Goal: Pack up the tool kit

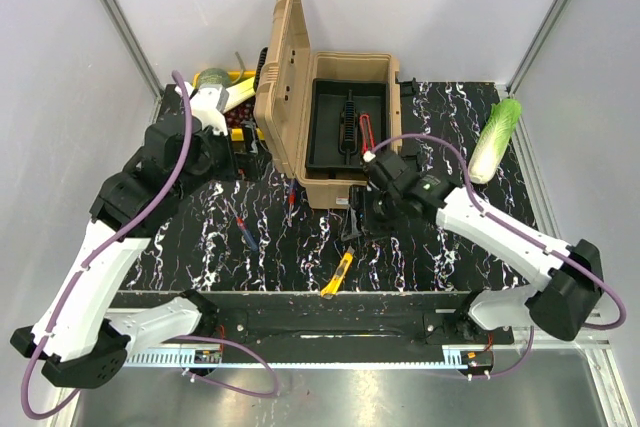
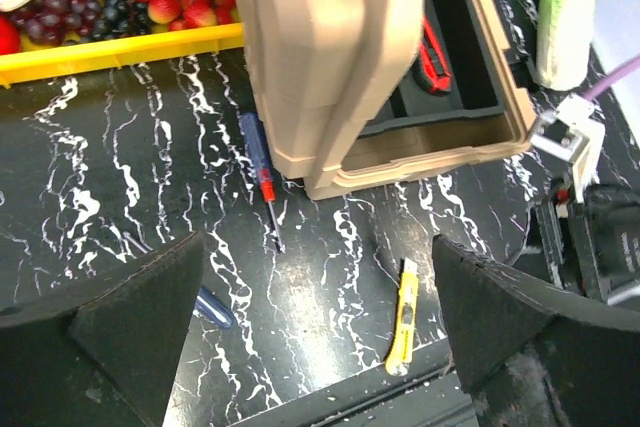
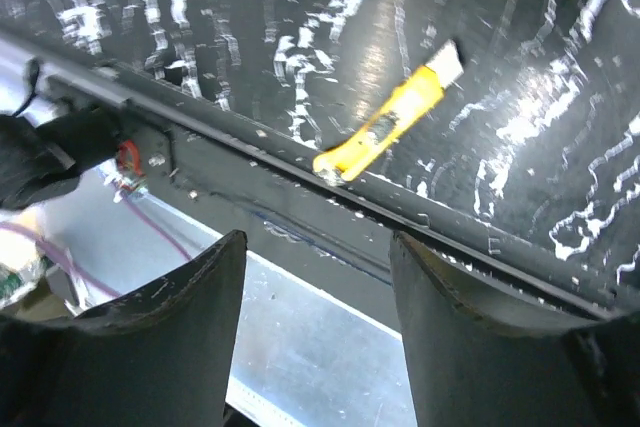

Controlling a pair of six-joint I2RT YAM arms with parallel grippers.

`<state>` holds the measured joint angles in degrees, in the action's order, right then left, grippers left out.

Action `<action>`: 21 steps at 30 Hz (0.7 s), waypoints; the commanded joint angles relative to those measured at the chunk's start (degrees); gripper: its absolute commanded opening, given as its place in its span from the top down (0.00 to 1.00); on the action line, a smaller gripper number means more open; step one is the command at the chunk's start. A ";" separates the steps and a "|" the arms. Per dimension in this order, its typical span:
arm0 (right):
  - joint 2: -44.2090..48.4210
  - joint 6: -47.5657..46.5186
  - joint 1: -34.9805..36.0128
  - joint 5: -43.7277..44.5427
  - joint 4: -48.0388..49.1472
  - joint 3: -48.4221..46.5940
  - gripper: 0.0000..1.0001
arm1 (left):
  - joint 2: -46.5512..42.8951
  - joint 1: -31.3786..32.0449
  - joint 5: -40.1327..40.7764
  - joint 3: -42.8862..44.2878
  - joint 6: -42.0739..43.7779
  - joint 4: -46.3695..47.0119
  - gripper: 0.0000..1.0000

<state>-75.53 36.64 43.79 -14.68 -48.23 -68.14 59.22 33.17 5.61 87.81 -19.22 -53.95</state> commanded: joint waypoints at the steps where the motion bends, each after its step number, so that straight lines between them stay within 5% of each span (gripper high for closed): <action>1: -2.07 14.92 3.74 13.59 -0.29 3.44 0.35 | -2.18 -0.21 9.23 -2.37 -1.87 3.15 0.01; 8: -11.38 33.30 12.80 28.29 5.08 6.36 0.38 | -8.76 -0.21 16.36 -12.22 -3.19 9.47 0.01; 21: -24.66 44.92 16.67 30.32 3.32 3.36 0.39 | -13.08 -0.21 22.34 -18.99 -2.66 11.24 0.01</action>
<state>-98.70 76.27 59.75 11.88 -46.00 -64.07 46.94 33.10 24.32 70.30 -21.65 -46.26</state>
